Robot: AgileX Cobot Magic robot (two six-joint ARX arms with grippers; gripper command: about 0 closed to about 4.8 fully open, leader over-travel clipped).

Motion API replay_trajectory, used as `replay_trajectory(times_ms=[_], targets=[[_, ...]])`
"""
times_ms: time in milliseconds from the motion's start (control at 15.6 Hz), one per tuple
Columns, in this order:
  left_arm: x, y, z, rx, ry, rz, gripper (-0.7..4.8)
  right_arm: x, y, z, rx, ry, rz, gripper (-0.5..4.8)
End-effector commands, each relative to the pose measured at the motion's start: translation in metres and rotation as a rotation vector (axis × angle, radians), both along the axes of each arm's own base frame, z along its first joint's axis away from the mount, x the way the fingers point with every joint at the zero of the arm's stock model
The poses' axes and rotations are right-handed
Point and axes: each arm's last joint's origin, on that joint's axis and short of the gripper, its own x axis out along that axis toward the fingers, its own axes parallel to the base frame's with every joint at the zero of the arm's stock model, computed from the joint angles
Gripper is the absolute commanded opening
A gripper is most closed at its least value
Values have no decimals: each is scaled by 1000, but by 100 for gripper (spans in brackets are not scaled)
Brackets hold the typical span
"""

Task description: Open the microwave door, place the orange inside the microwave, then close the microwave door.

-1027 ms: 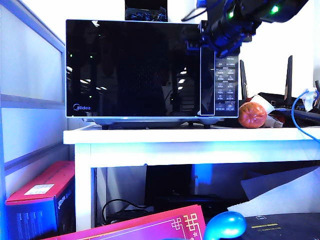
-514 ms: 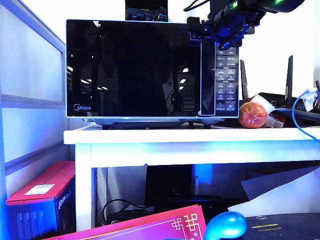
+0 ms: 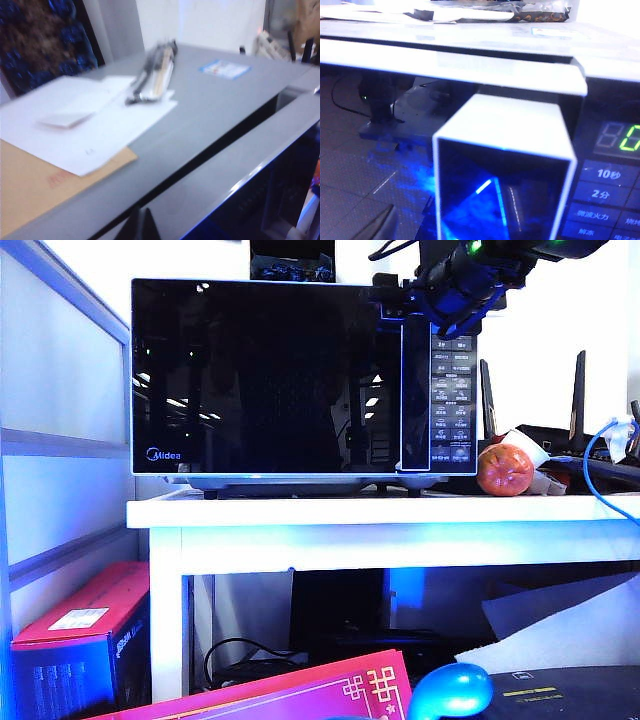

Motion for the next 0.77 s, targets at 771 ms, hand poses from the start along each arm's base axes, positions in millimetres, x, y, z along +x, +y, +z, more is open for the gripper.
replay_trajectory(times_ms=[771], targets=[[16,-5,4,-100,-155,-1,-5,-16,2,26,3,-72,245,333]])
